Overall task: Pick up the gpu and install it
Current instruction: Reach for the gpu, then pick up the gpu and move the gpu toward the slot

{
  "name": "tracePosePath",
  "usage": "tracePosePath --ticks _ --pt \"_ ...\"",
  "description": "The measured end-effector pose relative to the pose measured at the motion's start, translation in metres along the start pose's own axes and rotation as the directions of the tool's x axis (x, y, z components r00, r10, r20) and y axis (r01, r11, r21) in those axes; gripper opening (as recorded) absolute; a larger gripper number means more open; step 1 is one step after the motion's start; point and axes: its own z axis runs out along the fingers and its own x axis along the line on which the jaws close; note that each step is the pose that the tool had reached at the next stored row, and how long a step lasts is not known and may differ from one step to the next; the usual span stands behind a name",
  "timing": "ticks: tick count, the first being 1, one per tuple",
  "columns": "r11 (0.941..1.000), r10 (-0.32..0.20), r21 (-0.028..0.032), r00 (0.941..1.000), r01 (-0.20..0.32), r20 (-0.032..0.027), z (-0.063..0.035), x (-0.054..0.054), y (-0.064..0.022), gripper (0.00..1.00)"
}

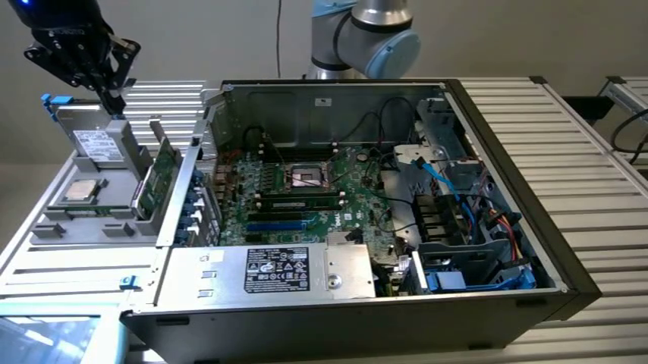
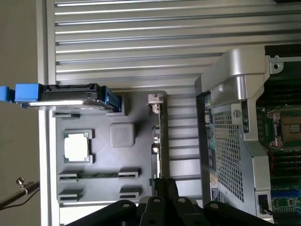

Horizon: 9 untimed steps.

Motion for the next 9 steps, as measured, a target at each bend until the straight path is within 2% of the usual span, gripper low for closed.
tracePosePath --ticks 2,9 --pt "1.0000 0.000 -0.0001 1.0000 0.000 -0.0017 0.0017 0.0020 0.0033 0.12" --pt "1.0000 0.000 0.0000 1.0000 0.000 -0.0027 0.0021 0.0021 0.0037 0.12"
